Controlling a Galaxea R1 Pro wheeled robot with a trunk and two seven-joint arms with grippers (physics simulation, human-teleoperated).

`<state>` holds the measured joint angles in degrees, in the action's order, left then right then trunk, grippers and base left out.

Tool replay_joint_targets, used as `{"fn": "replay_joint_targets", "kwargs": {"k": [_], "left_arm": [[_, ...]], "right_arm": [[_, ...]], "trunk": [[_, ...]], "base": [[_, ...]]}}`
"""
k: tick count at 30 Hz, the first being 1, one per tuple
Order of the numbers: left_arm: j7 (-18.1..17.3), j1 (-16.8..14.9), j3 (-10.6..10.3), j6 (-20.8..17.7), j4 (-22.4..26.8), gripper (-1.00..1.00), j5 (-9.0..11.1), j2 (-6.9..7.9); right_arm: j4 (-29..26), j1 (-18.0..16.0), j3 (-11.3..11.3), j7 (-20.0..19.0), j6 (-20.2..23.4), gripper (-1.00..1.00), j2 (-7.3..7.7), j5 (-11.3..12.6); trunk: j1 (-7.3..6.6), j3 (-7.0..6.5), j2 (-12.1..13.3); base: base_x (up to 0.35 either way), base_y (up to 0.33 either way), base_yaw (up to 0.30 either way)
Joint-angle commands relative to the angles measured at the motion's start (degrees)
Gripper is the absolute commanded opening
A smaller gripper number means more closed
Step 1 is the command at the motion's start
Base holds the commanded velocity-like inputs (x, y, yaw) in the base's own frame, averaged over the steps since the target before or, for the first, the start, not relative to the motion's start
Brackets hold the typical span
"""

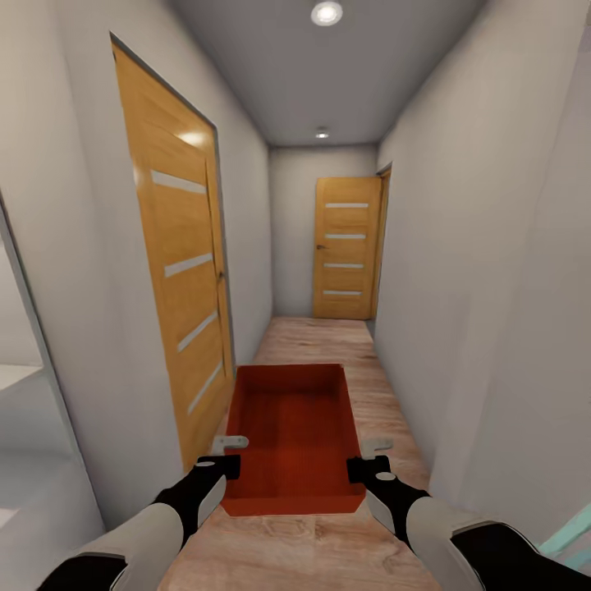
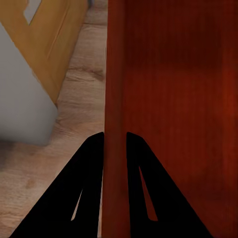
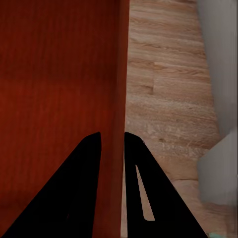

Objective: Move the two storage containers from the living room to the garage. In the garage, place one container on the floor and stack the other container on top of it (either order is fine).

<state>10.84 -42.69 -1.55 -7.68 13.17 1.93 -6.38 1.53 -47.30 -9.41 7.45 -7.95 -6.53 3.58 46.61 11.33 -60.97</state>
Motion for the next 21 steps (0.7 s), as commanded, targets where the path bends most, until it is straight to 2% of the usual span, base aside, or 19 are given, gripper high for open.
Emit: {"fn": "replay_joint_targets", "kwargs": {"k": [1,21], "left_arm": [[0.6,0.0,1.9,-0.4,0.2,-1.00,3.3,-0.04],[0.7,0.0,1.9,-0.4,0.1,-1.00,3.2,0.02]], "right_arm": [[0.0,-0.1,1.7,0.2,-0.2,-1.00,-0.31,-0.2],[0.0,-0.1,1.7,0.2,-0.3,-1.00,-0.32,-0.2]], "trunk": [[0.04,0.07,0.0],[0.04,0.07,0.0]], "base": [[0.324,0.073,-0.096],[0.330,0.006,-0.008]]}}
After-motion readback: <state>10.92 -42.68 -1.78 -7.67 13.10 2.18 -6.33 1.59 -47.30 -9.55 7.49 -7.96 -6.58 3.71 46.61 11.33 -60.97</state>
